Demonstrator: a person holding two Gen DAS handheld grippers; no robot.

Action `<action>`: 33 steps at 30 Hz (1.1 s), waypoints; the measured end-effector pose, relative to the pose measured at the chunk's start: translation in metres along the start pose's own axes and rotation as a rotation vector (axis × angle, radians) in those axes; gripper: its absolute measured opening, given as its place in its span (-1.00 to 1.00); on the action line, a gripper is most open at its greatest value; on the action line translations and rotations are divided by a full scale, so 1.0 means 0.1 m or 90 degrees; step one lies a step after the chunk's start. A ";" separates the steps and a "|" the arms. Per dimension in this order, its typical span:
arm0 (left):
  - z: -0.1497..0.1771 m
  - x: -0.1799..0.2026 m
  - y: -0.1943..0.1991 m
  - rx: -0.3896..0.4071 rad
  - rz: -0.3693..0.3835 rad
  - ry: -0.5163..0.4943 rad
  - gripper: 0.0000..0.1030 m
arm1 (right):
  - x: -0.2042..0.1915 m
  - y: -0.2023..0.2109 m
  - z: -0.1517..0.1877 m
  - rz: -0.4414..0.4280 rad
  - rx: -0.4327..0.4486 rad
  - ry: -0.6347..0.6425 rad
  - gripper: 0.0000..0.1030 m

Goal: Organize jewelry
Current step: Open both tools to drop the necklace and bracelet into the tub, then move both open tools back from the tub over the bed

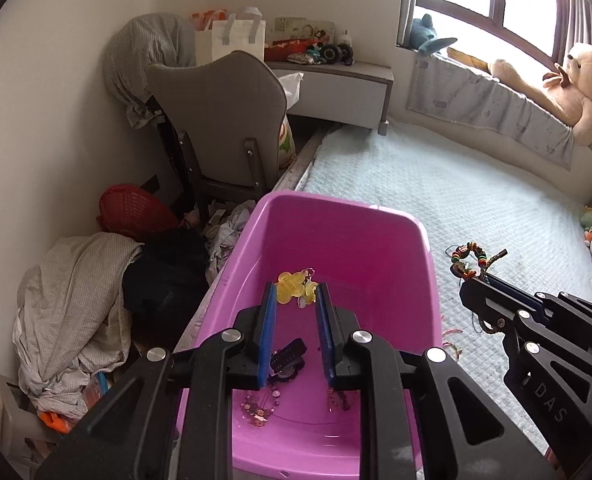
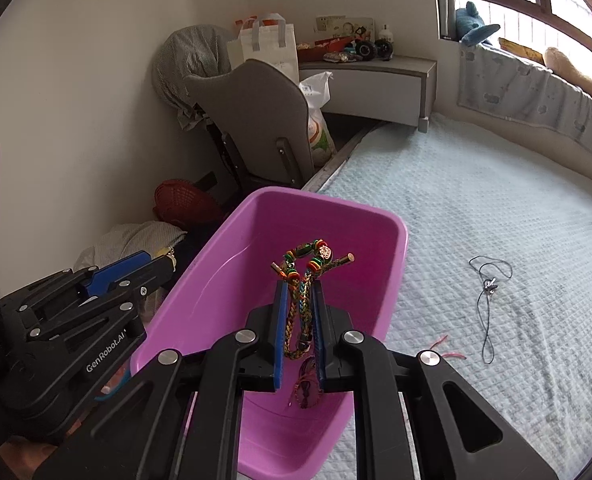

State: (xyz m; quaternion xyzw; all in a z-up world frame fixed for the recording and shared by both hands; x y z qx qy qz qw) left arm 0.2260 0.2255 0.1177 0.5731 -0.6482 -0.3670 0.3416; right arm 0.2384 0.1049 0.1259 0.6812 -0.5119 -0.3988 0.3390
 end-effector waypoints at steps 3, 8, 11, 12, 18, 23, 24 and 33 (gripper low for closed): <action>0.07 -0.09 -0.22 -0.031 0.001 0.015 -0.61 | -0.01 -0.25 -0.01 -0.007 -0.033 -0.005 -0.78; 0.18 -0.14 -0.57 -0.084 0.006 0.024 -0.61 | -0.04 -0.62 0.02 -0.009 -0.086 -0.015 -0.78; 0.20 -0.14 -0.74 -0.109 0.011 0.028 -0.60 | -0.01 -0.82 0.02 -0.011 -0.116 -0.007 -0.78; 0.22 -0.14 -0.80 -0.119 0.014 0.032 -0.60 | -0.01 -0.88 0.02 -0.011 -0.124 -0.006 -0.78; 0.27 -0.18 -1.04 -0.162 0.016 0.044 -0.58 | 0.02 -1.15 0.04 -0.012 -0.175 -0.008 -0.77; 0.30 -0.25 -1.09 -0.174 0.002 0.046 -0.07 | 0.01 -1.20 0.01 0.021 -0.185 0.007 -0.25; 0.29 -0.26 -1.07 -0.168 -0.008 0.048 0.23 | 0.00 -1.19 0.01 0.027 -0.183 0.010 -0.19; 0.26 -0.44 -0.98 -0.164 -0.007 0.074 0.43 | 0.10 -1.08 0.00 0.040 -0.174 -0.014 -0.01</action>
Point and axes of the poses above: each gripper's, at about its wrist camera, not at the fingertips, and y roughly against the way its jaws point, x to its right, z to its underside, the point moved 5 cm from there along -y, roughly the way its jaws point, and after that the axes turned 14 degrees about -x, right-handed, at the moved point
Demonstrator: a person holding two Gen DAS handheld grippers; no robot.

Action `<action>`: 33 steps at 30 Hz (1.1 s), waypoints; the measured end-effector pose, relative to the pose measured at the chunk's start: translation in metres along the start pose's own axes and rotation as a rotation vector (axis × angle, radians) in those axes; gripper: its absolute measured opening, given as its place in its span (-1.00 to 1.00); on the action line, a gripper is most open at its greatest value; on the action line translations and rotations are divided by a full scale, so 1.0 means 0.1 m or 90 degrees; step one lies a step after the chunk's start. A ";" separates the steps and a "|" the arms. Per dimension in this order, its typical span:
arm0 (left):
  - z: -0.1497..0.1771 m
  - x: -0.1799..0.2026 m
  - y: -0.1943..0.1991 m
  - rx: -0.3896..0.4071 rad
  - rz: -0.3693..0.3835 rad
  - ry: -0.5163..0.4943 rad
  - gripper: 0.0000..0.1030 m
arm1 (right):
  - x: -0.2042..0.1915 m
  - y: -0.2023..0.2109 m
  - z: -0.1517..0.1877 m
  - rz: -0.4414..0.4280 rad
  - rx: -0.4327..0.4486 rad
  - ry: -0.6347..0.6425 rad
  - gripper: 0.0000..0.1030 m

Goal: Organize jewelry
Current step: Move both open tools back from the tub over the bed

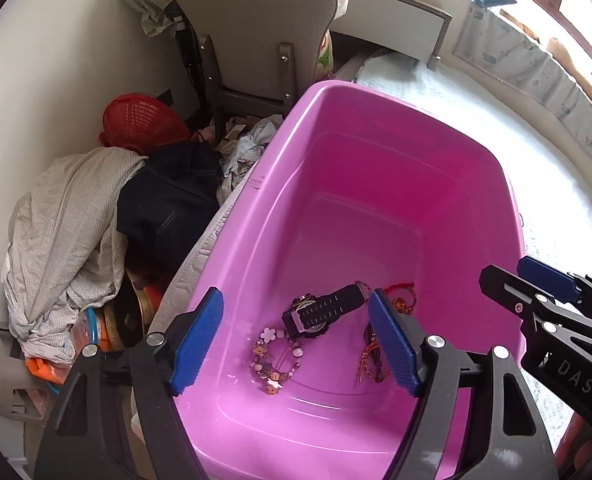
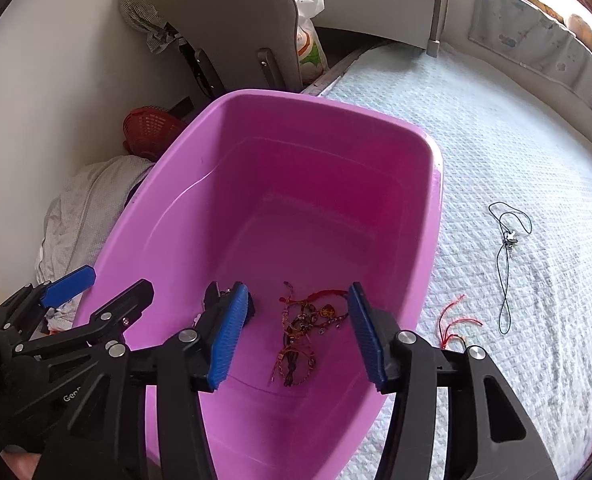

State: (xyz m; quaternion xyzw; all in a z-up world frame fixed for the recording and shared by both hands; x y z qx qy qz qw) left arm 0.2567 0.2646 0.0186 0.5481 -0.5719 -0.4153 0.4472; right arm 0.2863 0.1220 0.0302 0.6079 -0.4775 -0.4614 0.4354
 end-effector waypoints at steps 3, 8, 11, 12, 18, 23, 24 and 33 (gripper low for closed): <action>0.01 0.00 0.05 0.001 -0.004 -0.002 0.46 | 0.01 0.05 0.01 -0.002 -0.006 -0.008 0.01; 0.04 0.02 0.18 -0.001 -0.010 -0.013 0.52 | 0.01 0.17 0.10 -0.014 -0.011 -0.020 0.06; 0.07 0.03 0.30 -0.001 -0.014 -0.025 0.53 | 0.02 0.27 0.19 -0.023 -0.014 -0.030 0.07; 0.08 0.03 0.34 -0.001 -0.012 -0.028 0.53 | 0.03 0.31 0.23 -0.025 -0.015 -0.033 0.08; 0.11 0.08 0.67 0.008 0.005 -0.040 0.66 | 0.20 0.59 0.46 -0.033 -0.019 -0.064 0.18; 0.17 0.23 0.88 0.026 0.018 -0.063 0.69 | 0.47 0.83 0.70 -0.017 -0.009 -0.098 0.19; 0.19 0.27 0.90 0.027 0.020 -0.067 0.69 | 0.53 0.88 0.74 -0.018 -0.006 -0.107 0.19; 0.48 0.81 1.09 0.029 0.029 -0.096 0.72 | 1.19 1.28 1.23 -0.010 0.033 -0.174 0.27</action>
Point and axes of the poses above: each gripper's, at about its wrist camera, not at the fingertips, and y roughly against the way its jaws point, x to its right, z to its underside, the point moved 5 cm from there along -y, roughly the way its jaws point, and after that the axes turned 14 degrees about -x, right-handed, at the moved point
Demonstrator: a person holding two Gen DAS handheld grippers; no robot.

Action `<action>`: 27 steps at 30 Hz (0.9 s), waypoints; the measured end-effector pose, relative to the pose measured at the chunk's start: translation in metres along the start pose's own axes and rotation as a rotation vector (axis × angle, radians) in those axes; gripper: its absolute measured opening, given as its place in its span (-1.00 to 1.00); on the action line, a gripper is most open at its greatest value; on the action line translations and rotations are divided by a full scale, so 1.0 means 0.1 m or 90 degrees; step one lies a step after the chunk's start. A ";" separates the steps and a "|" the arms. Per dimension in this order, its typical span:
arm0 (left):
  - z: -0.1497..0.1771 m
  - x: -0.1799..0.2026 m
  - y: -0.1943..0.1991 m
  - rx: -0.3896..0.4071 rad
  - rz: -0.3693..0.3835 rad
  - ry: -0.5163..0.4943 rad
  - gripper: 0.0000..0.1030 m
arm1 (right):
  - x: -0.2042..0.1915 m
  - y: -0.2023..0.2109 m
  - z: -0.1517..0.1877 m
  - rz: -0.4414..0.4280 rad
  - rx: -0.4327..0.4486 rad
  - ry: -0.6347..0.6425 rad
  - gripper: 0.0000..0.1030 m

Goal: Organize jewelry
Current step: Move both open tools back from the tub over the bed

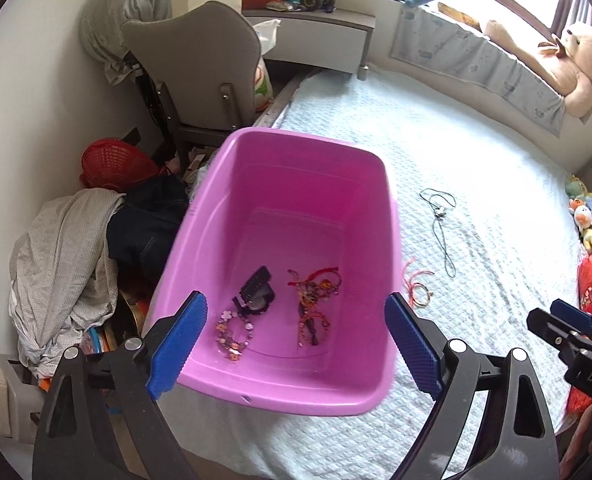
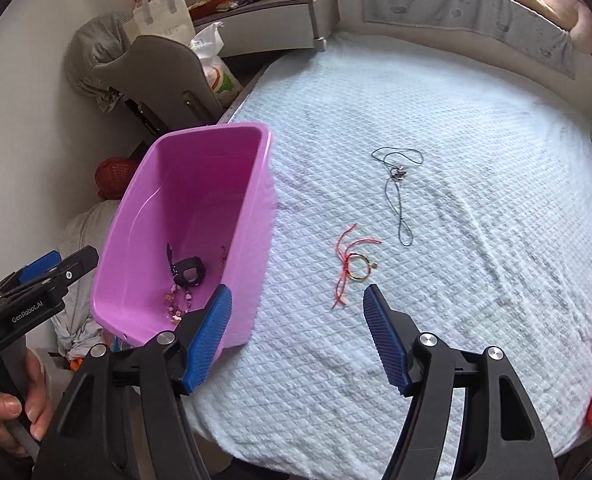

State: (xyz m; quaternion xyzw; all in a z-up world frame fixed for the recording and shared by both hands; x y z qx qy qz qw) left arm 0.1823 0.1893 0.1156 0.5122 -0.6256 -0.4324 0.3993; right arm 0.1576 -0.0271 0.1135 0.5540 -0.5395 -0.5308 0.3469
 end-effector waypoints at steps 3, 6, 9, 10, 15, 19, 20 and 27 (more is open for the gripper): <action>0.09 0.25 0.04 0.006 -0.002 0.003 0.72 | 0.34 0.12 0.14 -0.005 0.013 -0.015 0.27; 0.19 0.54 0.09 0.013 -0.005 0.014 0.74 | 0.71 0.22 0.29 -0.001 0.019 -0.015 0.27; 0.31 0.87 0.13 0.025 -0.011 0.029 0.75 | 1.11 0.33 0.47 -0.006 0.024 0.001 0.31; 0.35 0.97 0.13 0.026 -0.019 0.036 0.75 | 1.24 0.35 0.53 -0.004 0.020 0.010 0.32; 0.57 1.45 0.16 0.024 -0.008 0.112 0.79 | 1.96 0.47 0.77 0.010 0.028 0.046 0.37; 0.70 1.78 0.18 0.037 -0.044 0.130 0.79 | 2.43 0.40 0.85 0.027 0.006 0.064 0.37; 0.73 1.85 0.18 0.038 -0.045 0.134 0.79 | 2.53 0.39 0.85 0.025 0.004 0.062 0.37; 0.83 2.13 -0.02 0.031 -0.068 0.143 0.84 | 2.92 0.23 0.69 0.011 0.016 0.051 0.37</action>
Point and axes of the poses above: each gripper's, at about its wrist camera, not at the fingertips, and y roughly against the way its jaws point, x to its right, z to its underside, the point moved 5 cm from there along -y, roughly the way its jaws point, and after that the axes turned 14 degrees about -x, right-handed, at the moved point
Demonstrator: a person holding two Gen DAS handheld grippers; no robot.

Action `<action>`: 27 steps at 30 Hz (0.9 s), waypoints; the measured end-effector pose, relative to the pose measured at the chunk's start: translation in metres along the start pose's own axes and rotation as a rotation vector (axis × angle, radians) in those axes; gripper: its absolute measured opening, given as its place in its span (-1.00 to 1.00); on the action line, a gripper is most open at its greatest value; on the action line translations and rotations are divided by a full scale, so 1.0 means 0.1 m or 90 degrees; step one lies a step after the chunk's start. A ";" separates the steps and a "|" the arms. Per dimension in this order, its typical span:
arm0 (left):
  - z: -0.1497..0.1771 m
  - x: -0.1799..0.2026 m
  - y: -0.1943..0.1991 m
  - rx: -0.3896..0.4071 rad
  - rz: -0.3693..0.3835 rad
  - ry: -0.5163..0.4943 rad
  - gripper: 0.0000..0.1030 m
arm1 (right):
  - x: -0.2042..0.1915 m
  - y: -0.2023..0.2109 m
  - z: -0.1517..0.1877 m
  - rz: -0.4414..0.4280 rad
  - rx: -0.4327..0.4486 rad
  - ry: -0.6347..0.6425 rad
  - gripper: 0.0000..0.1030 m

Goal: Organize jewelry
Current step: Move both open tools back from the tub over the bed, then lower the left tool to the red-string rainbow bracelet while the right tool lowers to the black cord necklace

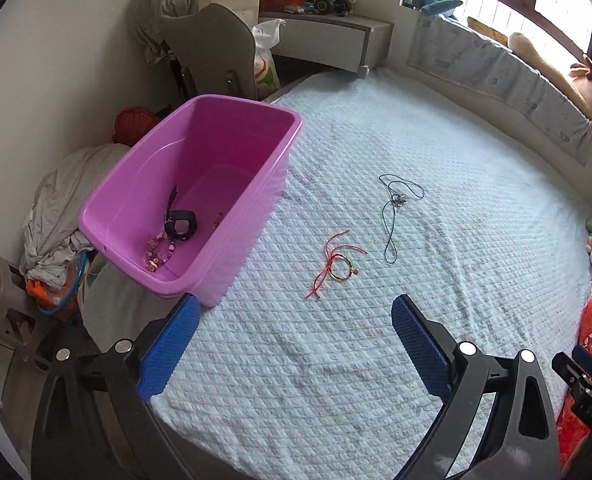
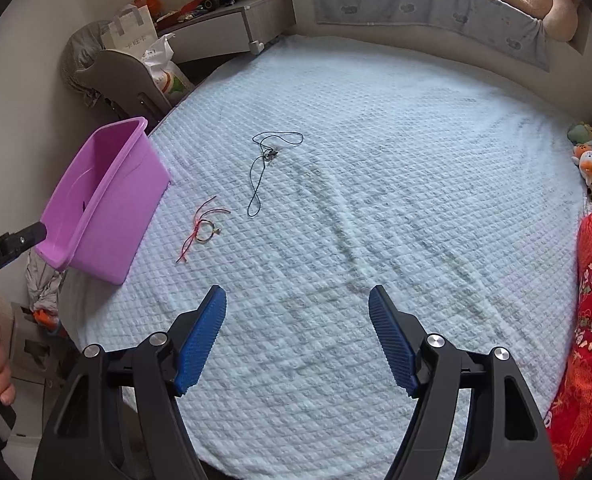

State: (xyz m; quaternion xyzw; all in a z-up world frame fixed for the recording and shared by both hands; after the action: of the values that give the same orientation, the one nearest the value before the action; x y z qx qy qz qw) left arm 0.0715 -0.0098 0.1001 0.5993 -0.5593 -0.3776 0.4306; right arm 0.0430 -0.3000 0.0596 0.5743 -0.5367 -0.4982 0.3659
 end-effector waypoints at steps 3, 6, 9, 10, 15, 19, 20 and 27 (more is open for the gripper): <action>-0.01 0.11 -0.14 0.012 -0.003 0.002 0.84 | 0.06 -0.15 -0.14 0.004 0.002 0.001 0.37; -0.06 0.22 -0.32 0.022 0.003 0.012 0.84 | 0.08 -0.29 -0.28 0.016 0.001 0.011 0.37; -0.13 0.31 -0.51 0.034 0.006 0.026 0.84 | 0.04 -0.47 -0.43 0.020 -0.001 0.039 0.37; -0.15 0.33 -0.59 0.033 0.002 0.031 0.84 | 0.04 -0.56 -0.49 0.027 -0.004 0.048 0.37; -0.26 0.45 -1.04 0.020 -0.005 0.050 0.84 | 0.02 -0.99 -0.81 0.004 -0.008 0.052 0.37; -0.31 0.51 -1.43 0.017 -0.011 0.076 0.84 | -0.05 -1.42 -1.05 -0.008 -0.008 0.088 0.37; -0.31 0.52 -1.51 0.020 -0.012 0.085 0.84 | -0.08 -1.53 -1.11 -0.008 -0.006 0.102 0.37; -0.19 0.49 -2.16 0.042 -0.030 0.150 0.84 | -0.22 -2.28 -1.35 -0.037 -0.003 0.180 0.37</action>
State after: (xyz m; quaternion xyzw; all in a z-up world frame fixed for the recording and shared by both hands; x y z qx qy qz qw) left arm 0.1685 -0.0566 -0.0948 0.6664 -0.5028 -0.2960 0.4642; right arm 0.2326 -0.2582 -0.1225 0.6530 -0.4618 -0.4238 0.4250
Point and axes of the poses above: each gripper's, at about its wrist camera, not at the fingertips, and y roughly against the way its jaws point, x to its right, z to its underside, the point moved 5 cm from there along -y, roughly the way its jaws point, and after that the axes turned 14 degrees about -x, right-handed, at the moved point
